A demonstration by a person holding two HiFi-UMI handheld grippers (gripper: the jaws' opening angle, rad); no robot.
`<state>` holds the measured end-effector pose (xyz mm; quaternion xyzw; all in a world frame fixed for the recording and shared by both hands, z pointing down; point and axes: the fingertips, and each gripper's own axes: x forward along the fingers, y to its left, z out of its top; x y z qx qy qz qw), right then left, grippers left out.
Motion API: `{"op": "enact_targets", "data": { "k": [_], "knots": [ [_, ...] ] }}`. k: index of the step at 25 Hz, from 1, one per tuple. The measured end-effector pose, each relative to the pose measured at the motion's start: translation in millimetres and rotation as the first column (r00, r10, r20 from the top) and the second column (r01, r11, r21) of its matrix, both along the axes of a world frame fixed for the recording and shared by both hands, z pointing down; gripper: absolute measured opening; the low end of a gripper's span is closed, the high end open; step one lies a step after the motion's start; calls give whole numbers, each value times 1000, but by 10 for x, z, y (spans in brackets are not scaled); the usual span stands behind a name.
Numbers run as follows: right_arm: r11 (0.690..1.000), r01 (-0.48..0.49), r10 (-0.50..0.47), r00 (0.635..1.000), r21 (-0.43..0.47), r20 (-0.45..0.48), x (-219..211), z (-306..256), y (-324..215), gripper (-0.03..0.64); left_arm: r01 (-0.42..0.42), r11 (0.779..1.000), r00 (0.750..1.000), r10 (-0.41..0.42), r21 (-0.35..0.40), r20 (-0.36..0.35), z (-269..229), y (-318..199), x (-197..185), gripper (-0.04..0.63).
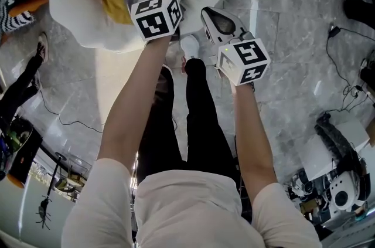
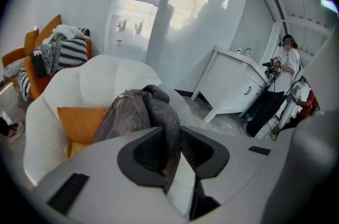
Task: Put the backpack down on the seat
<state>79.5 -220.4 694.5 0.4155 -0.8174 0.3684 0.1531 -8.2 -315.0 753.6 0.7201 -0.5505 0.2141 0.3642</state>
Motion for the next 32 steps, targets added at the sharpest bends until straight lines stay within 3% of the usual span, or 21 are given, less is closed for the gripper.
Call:
{"op": "enact_targets", "data": {
  "k": [8,20,32],
  "knots": [
    [1000,-29,29,1000,-3,13,88,42,31,25,-46,999,997,45,10,65,89,-112,130,112],
    [999,-28,28,1000,21,-11,101,109,-48,25,-106,994,992,105,10,75,243,-217,437,117],
    [999,-50,50,998,8,-28,209,225,36,25,-106,994,992,107,-9,67,472,-400,622,117]
  ]
}}
